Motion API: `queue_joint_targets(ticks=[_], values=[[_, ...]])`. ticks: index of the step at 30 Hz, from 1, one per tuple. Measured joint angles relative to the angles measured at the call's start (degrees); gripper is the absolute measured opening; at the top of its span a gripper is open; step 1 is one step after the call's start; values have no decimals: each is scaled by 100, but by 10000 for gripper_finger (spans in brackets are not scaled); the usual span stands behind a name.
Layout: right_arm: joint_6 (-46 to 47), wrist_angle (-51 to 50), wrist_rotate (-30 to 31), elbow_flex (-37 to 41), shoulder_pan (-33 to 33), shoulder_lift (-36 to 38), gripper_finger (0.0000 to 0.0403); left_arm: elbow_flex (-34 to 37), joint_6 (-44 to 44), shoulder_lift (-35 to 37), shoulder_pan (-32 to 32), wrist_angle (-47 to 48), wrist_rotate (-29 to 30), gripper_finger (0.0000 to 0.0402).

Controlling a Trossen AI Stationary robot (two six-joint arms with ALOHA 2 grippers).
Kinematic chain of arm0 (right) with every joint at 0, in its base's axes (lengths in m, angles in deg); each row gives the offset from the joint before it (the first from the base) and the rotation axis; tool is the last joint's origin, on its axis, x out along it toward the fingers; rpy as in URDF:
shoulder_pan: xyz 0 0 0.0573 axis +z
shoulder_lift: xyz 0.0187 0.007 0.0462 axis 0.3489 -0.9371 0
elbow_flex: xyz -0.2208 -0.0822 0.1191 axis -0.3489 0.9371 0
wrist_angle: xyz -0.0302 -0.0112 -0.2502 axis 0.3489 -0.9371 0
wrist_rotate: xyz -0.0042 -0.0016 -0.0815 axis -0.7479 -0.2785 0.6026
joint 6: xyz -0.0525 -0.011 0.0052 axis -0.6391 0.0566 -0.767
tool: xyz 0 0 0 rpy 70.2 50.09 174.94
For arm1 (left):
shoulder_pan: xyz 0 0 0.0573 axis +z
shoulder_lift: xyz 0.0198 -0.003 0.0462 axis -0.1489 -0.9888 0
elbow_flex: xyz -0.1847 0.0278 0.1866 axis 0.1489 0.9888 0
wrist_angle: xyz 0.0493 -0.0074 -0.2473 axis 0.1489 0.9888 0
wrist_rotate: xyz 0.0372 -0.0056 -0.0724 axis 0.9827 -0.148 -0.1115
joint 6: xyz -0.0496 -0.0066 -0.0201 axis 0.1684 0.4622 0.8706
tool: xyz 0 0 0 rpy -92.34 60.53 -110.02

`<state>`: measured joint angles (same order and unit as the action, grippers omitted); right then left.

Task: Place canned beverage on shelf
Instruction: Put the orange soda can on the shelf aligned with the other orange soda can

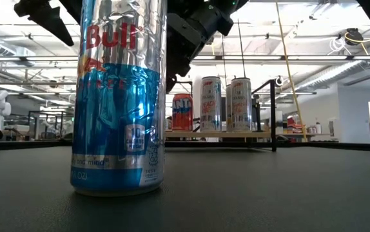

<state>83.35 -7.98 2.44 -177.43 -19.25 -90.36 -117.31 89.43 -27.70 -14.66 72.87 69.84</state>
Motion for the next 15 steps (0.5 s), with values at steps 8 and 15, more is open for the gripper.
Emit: queue_joint_targets(ticks=[8,15], values=[[275,-237,139,23,-81,234,279,0,31,0,0,-2,-33,333],[118,-475,480,-7,-708,1101,279,0,-523,0,99,-285,-31,333]])
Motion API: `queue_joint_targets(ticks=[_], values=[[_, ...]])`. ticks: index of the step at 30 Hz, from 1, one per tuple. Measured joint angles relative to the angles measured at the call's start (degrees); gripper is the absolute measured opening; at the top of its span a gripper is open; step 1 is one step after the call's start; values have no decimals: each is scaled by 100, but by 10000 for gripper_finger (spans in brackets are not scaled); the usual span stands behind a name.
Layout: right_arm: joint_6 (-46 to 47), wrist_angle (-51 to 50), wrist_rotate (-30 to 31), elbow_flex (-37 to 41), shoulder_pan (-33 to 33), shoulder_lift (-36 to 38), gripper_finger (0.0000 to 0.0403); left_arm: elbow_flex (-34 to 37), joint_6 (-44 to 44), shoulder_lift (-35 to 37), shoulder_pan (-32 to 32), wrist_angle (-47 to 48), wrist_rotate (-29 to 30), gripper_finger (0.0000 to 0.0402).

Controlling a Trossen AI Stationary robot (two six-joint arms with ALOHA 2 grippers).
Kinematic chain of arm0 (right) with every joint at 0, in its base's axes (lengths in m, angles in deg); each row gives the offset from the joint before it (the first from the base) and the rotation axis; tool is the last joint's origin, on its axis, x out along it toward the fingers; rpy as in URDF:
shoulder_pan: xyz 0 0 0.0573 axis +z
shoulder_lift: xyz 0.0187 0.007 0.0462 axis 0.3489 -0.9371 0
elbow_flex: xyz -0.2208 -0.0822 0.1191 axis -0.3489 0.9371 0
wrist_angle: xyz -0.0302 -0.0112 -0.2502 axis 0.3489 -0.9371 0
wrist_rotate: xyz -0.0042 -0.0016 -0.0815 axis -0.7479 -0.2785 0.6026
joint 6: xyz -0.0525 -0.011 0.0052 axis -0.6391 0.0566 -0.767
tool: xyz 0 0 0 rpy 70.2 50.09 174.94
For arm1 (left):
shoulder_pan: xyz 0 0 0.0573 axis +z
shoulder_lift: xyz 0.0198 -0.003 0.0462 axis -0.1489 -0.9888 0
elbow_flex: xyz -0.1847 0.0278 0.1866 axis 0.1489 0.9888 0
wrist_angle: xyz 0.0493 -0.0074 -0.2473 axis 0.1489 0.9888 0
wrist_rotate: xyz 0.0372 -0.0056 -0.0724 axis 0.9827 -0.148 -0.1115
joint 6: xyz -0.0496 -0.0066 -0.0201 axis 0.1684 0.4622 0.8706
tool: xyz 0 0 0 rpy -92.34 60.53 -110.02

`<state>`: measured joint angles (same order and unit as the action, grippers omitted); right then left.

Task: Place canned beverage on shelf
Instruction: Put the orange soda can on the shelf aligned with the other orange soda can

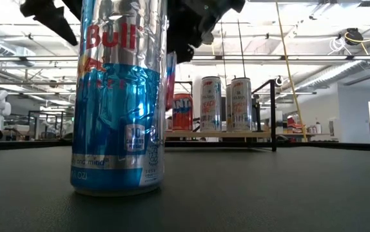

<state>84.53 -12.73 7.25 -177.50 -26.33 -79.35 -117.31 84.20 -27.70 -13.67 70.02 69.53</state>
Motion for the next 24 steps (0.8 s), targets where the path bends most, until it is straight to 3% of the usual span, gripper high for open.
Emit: queue_joint_targets(ticks=[8,14,24], values=[[-73,257,870,10,-941,120,279,-2,-1429,0,755,-839,3,333],[-313,655,1000,9,-1194,-99,280,-2,-2557,-6,1257,-1567,-208,333],[-480,634,1016,8,-1358,-460,281,-2,-2945,-6,1661,-1621,-569,333]])
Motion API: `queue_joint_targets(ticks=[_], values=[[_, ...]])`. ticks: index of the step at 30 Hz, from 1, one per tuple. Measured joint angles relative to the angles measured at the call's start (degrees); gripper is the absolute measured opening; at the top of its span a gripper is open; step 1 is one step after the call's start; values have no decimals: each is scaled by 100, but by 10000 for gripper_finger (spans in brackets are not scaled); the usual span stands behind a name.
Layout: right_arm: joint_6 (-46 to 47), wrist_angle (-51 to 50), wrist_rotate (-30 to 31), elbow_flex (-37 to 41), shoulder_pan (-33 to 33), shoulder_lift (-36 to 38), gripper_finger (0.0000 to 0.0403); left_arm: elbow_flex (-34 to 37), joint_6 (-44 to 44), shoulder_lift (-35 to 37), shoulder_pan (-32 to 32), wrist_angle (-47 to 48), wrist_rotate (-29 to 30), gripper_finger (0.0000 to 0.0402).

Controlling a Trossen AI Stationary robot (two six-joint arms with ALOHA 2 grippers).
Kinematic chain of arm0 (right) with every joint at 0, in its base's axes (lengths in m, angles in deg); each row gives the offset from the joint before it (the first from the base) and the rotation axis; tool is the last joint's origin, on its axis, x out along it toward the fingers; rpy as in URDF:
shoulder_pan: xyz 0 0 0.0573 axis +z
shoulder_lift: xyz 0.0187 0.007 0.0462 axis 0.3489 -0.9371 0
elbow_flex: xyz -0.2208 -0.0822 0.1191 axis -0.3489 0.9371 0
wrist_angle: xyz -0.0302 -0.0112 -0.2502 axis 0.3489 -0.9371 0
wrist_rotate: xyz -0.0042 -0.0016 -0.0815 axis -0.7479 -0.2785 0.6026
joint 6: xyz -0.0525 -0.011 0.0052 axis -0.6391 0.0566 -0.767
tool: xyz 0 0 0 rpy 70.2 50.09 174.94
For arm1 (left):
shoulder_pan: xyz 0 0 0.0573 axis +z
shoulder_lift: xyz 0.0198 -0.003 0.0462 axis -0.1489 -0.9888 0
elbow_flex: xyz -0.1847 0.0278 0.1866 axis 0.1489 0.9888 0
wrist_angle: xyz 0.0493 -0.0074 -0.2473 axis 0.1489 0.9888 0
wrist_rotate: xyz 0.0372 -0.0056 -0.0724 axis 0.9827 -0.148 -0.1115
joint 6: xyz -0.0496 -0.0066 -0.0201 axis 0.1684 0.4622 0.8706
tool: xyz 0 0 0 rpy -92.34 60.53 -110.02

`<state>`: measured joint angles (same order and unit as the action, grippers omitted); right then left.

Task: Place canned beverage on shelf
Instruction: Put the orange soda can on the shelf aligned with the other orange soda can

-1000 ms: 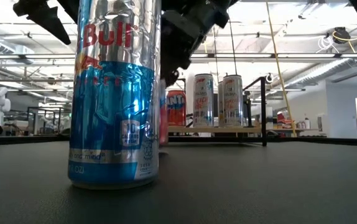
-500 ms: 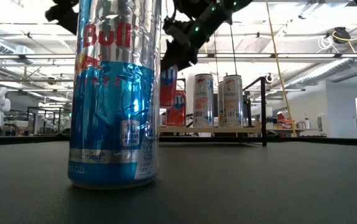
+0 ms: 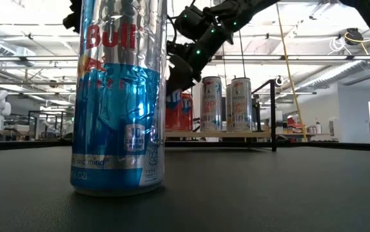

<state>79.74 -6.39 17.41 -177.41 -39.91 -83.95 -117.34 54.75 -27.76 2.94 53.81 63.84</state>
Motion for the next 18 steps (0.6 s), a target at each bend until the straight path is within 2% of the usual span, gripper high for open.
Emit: queue_joint_targets(ticks=[7,14,18], values=[[29,-37,-147,-13,-82,-55,287,0,47,-1,26,-34,-120,333],[168,-1,-142,-13,-82,-55,341,0,60,2,26,-50,-189,333],[175,6,-98,-13,-87,-39,355,0,62,2,26,-48,-189,333]])
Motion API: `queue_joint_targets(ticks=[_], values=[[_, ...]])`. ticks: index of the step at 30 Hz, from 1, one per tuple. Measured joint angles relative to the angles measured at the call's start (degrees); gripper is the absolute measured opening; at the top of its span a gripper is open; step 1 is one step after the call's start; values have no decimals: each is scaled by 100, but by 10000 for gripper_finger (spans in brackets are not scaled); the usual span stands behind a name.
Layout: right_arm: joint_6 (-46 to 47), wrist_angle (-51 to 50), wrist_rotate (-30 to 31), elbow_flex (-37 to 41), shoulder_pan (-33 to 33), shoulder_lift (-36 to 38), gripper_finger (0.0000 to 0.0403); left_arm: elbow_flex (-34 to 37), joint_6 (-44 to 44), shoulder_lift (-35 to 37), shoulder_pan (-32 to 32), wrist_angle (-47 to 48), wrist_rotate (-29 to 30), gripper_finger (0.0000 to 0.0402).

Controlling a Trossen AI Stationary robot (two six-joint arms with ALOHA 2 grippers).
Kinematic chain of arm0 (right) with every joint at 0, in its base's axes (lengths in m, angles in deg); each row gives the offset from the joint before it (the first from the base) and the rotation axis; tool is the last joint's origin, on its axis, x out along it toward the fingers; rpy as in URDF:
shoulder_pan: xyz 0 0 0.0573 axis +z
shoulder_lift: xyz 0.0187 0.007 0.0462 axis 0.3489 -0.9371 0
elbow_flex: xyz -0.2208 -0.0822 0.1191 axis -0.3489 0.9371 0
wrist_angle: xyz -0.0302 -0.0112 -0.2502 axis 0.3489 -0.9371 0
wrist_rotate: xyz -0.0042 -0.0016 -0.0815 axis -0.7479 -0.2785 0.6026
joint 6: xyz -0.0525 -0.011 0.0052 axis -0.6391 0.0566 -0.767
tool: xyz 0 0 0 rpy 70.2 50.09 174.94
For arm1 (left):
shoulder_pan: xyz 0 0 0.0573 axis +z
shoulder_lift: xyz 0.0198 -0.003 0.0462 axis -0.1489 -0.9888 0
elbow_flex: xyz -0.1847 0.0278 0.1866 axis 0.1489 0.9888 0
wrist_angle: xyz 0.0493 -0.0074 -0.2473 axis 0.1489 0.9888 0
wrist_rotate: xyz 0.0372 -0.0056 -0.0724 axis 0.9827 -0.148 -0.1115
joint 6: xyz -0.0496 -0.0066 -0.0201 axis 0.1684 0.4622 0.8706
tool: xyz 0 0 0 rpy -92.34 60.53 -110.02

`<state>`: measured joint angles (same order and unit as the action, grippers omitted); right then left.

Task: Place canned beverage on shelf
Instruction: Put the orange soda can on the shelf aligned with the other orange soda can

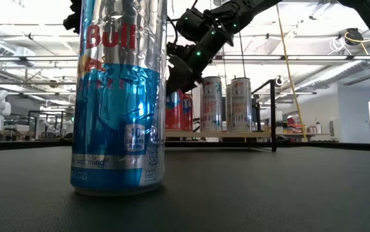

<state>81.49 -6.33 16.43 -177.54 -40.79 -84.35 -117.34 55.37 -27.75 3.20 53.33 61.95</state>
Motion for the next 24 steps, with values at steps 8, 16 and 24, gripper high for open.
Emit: queue_joint_targets(ticks=[8,16,24], values=[[-146,-443,131,-626,-6,7,354,0,0,0,8,0,0,333],[179,-2102,89,-2458,18,11,346,0,-856,-80,446,-820,-20,333],[581,-3636,-980,-3484,-392,246,264,-4,-2001,-614,1414,-1820,-975,333]])
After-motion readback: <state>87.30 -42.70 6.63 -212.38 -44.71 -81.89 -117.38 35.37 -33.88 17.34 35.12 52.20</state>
